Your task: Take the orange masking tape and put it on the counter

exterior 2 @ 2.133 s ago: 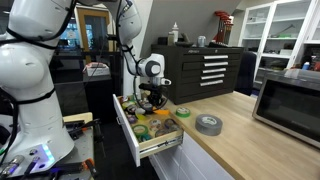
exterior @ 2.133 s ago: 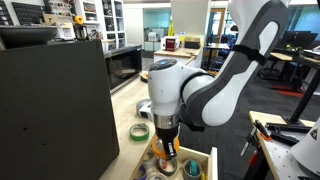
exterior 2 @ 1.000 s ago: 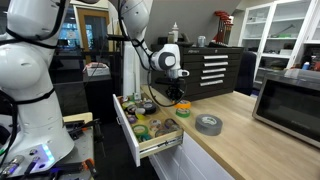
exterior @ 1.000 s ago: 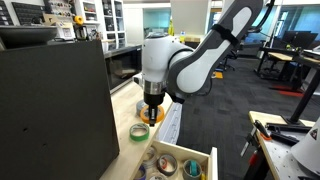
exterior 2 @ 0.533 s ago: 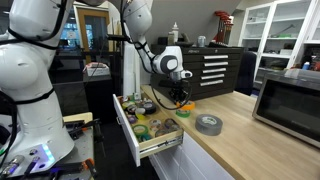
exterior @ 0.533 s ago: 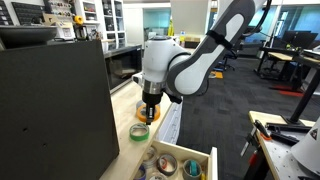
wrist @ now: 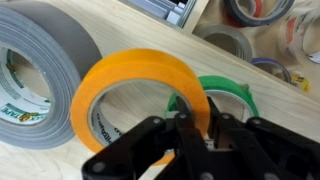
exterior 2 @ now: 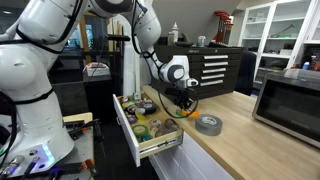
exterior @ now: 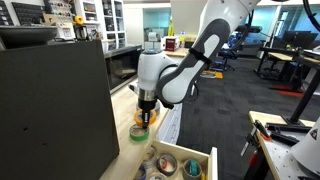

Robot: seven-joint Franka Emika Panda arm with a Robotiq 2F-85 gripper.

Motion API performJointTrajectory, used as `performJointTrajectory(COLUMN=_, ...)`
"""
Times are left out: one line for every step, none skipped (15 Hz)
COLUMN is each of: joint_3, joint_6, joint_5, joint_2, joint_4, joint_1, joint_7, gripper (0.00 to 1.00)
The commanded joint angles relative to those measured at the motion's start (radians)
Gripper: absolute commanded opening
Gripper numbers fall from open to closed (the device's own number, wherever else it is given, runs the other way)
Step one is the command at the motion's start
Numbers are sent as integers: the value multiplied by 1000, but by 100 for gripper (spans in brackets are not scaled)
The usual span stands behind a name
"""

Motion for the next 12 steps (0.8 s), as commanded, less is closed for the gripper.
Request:
performJointTrajectory(joint_3=33, joint_6=-14, joint_5=22, joint_2=61, joint_4=80, joint_1=-30, joint_7=-52, gripper=6)
performJointTrajectory(joint_3=30, joint_6=-29, joint_5=17, joint_2=58, joint_4=86, joint_1=-21, joint_7=-46, gripper=44)
performJointTrajectory(joint_3=31, joint_6=-33, joint_5=15, joint_2=55, joint_4=88, joint_1=-18, joint_7=-46, gripper=45)
performJointTrajectory(joint_3=33, joint_6=-28, joint_5=10, joint_2=53, joint_4=91, joint_1=-15, joint_7=-54, gripper=50)
performJointTrajectory(joint_3=34, joint_6=-26, joint_5=5, joint_2=54, joint_4=98, joint_1=-12, joint_7=-60, gripper=56)
performJointTrajectory(joint_3=39, joint_6=-24, joint_5=2, joint_2=52, joint_4=103, joint_1=-13, joint_7=-75, gripper=63)
performJointTrajectory(joint_3=36, joint_6=-22, joint_5=-3, joint_2=49, joint_4=108, joint_1=-8, joint_7=-78, gripper=69)
performJointTrajectory(joint_3=35, joint_6=-22, joint_5=-7, joint_2=45, joint_4=113, joint_1=-5, joint_7=-83, gripper=75)
performJointTrajectory(joint_3=32, joint_6=-24, joint_5=-12, joint_2=39, joint_4=117, joint_1=0, joint_7=-83, gripper=82)
performJointTrajectory(joint_3=32, joint_6=-28, joint_5=-15, joint_2=34, joint_4=123, joint_1=4, joint_7=-88, gripper=88)
performJointTrajectory(joint_3=30, joint_6=-36, joint_5=-19, joint_2=16, joint_4=120, joint_1=19, joint_7=-78, gripper=95)
performJointTrajectory(joint_3=30, joint_6=-39, joint_5=-22, joint_2=11, joint_4=124, joint_1=25, joint_7=-77, gripper=98)
